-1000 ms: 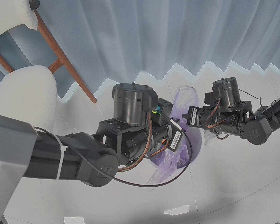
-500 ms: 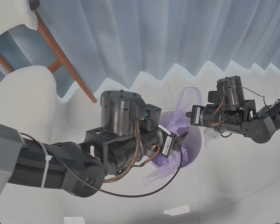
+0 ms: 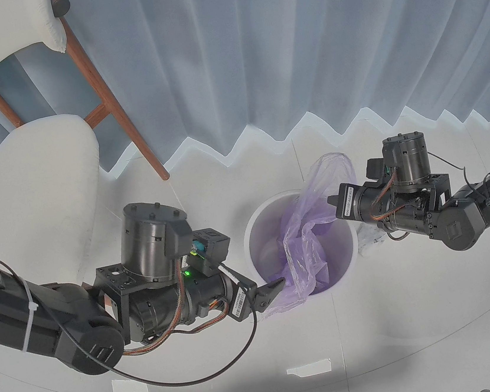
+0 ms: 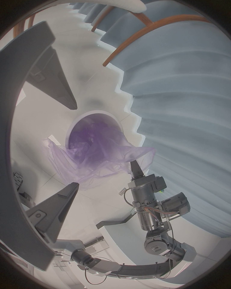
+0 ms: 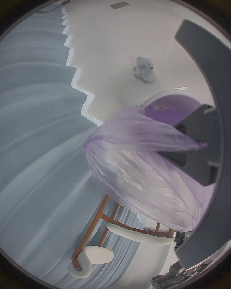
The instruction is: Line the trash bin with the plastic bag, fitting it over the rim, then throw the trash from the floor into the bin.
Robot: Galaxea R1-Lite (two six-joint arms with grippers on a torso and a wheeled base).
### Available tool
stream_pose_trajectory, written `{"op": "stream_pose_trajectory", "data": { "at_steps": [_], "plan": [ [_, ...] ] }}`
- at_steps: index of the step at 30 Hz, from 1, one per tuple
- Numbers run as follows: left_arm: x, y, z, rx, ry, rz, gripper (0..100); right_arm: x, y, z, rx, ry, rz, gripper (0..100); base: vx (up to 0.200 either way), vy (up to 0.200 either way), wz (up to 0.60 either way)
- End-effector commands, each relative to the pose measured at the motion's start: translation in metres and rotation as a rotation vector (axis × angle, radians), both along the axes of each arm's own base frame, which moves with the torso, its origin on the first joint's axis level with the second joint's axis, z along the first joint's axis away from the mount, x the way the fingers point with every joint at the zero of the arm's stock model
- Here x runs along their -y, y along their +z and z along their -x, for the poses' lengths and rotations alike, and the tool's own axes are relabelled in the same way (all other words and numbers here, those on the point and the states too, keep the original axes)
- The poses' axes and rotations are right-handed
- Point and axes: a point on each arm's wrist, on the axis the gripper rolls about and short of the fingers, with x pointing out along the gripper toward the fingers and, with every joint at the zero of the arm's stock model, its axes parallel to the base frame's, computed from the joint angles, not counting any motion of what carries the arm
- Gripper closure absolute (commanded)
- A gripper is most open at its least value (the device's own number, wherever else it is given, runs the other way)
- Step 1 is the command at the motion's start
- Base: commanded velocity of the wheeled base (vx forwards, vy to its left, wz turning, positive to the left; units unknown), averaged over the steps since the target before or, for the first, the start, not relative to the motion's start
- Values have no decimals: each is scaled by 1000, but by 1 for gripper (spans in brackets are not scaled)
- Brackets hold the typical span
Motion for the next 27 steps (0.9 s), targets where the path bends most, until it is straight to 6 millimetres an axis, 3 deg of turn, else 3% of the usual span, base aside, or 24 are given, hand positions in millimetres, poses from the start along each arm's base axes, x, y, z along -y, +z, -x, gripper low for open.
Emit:
{"op": "stream_pose_trajectory", "data": {
  "at_steps": [1, 6, 14, 20, 27],
  "plan": [
    [-2, -6, -7, -8, 12, -1, 0, 0, 2, 1, 6, 0, -3, 100, 0, 0, 0],
    [8, -12, -17, -6, -12, 22, 0, 2, 4, 4, 7, -1, -3, 100, 0, 0, 0],
    [12, -13, -13, -21, -57, 31, 0, 3, 6, 6, 15, 1, 1, 100, 0, 0, 0],
    [13, -28, -29, -40, -28, 16, 0, 2, 13, 10, 31, 9, -7, 100, 0, 0, 0],
    [28, -50, -57, -18, -7, 42, 0, 9, 17, 24, 30, 13, -6, 100, 0, 0, 0]
  ]
}}
